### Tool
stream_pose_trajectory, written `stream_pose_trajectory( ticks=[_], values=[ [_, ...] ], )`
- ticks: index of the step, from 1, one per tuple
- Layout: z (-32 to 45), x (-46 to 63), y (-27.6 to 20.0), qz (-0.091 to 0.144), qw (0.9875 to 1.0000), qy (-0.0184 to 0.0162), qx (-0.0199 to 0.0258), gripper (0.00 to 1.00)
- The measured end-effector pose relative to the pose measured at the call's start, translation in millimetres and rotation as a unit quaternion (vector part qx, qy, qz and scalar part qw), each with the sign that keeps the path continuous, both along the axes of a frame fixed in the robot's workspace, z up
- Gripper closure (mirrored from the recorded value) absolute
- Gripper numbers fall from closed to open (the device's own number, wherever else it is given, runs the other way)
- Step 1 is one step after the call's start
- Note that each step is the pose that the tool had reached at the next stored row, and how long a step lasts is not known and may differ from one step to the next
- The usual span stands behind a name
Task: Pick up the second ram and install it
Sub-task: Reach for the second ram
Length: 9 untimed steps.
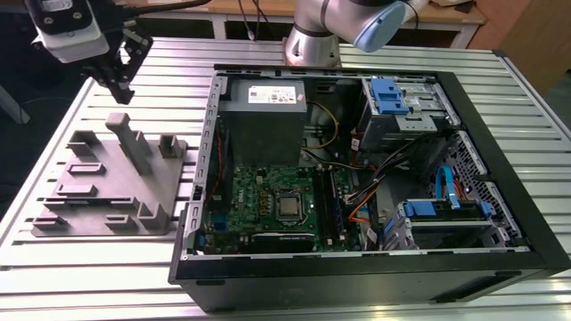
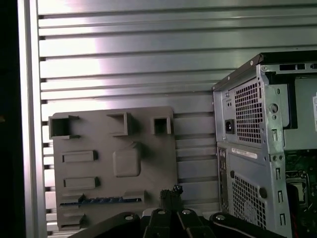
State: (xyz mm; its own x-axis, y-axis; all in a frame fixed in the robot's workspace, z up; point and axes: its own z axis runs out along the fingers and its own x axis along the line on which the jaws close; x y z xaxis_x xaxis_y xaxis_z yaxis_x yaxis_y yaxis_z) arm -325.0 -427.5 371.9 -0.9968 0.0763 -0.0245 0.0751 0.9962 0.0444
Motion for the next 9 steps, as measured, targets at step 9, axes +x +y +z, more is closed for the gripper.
stream_pose_trajectory(
  ticks=[9],
  values=[
    [-8.4, -18.2, -8.5, 0.000, 1.0000, 0.0000, 0.0000, 0.93]
  ],
)
